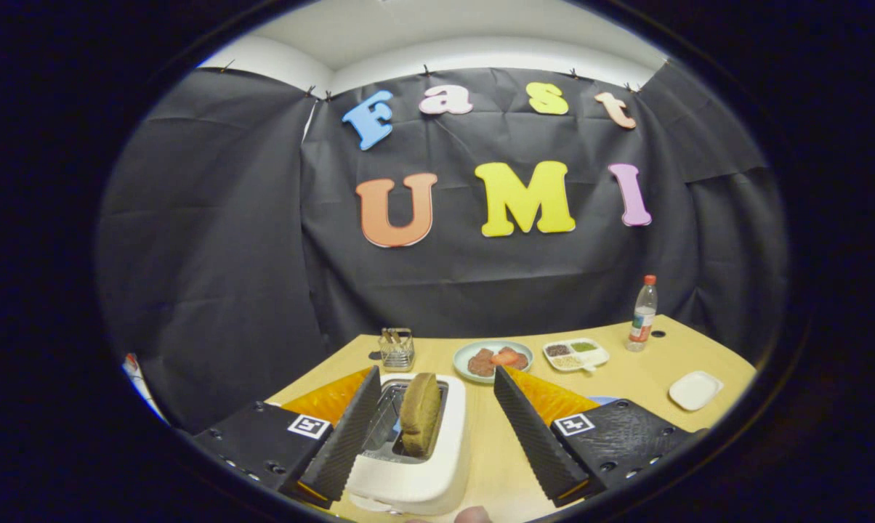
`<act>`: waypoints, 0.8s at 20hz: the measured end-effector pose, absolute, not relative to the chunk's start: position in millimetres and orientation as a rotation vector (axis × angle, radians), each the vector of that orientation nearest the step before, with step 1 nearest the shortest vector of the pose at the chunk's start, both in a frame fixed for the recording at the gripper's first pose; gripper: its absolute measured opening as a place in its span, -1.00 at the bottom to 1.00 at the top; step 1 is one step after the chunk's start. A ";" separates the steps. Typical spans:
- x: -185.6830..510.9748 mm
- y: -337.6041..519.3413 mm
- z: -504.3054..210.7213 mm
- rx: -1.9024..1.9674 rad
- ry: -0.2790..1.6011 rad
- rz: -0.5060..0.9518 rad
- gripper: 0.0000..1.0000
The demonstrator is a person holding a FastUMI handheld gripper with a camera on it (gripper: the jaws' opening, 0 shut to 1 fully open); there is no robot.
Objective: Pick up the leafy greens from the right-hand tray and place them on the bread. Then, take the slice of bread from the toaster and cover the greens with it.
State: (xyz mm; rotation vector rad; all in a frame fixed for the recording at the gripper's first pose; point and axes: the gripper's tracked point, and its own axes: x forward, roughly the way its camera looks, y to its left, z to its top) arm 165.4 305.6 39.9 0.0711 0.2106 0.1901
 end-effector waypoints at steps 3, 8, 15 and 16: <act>176.1 311.1 18.2 0.031 0.258 0.151 0.85; 186.4 320.5 -5.1 0.024 0.338 0.144 0.04; 189.1 320.4 -1.9 0.084 0.358 0.209 -0.99; 188.2 318.6 4.6 0.097 0.352 0.217 -0.99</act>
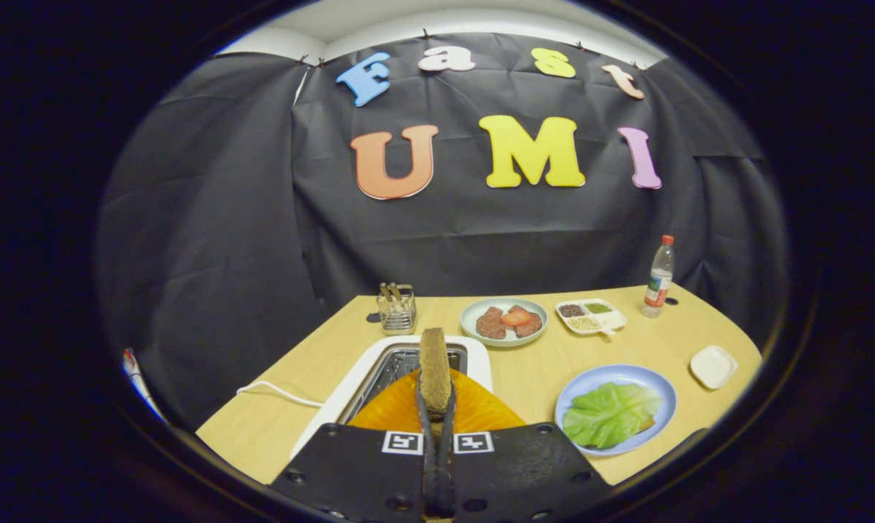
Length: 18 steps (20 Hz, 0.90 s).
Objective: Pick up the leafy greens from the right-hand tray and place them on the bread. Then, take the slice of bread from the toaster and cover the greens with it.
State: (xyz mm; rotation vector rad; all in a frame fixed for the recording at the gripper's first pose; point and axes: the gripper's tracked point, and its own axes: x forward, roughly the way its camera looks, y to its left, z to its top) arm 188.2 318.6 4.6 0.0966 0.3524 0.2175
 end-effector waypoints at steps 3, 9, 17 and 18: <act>184.5 310.7 34.3 0.130 0.308 0.238 -0.99; 179.1 276.8 95.4 0.180 0.190 0.237 -0.99; 196.0 181.6 66.1 0.184 0.209 0.130 -0.99; 198.7 173.2 58.0 0.168 0.214 0.120 -0.99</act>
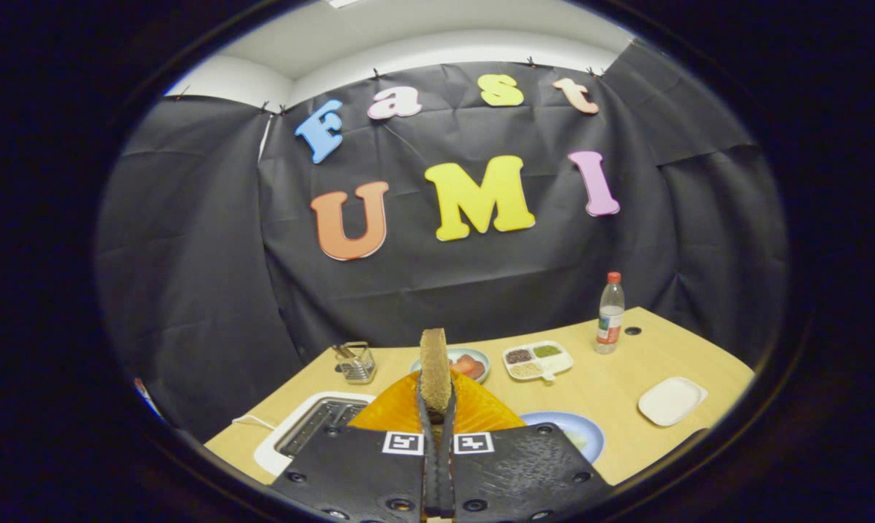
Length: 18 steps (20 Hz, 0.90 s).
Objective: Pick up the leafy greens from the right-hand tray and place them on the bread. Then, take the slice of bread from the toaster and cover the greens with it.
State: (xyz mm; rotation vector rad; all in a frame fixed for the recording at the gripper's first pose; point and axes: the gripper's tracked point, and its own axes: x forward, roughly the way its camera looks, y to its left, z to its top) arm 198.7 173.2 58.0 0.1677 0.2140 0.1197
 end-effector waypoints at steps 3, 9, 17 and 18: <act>206.3 155.2 29.7 0.136 0.237 0.107 -0.99; 220.2 144.7 -30.5 0.236 0.326 0.121 -0.99; 226.0 115.4 -77.5 0.332 0.419 0.078 -0.94; 227.0 110.5 -80.0 0.328 0.422 0.075 -0.91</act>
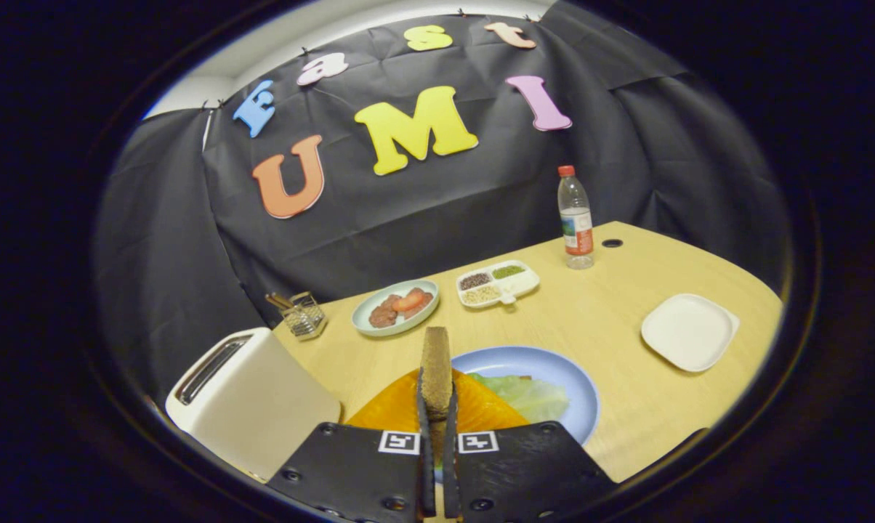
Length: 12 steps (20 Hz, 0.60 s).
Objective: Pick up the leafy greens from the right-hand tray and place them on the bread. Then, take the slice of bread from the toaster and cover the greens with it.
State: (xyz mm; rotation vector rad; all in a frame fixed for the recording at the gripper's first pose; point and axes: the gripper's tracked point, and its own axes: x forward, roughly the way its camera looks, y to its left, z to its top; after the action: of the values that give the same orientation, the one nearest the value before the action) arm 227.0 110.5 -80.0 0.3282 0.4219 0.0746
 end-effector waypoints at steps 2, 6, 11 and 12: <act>227.8 98.7 -84.5 0.324 0.427 0.066 -0.79; 226.8 81.7 -96.6 0.315 0.466 0.045 -0.67; 225.5 64.2 -103.0 0.297 0.480 0.025 -0.13; 224.6 59.8 -101.0 0.293 0.475 0.019 -0.05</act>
State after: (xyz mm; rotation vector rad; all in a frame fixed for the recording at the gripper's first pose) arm 224.6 59.8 -101.0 0.2934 0.4748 0.0192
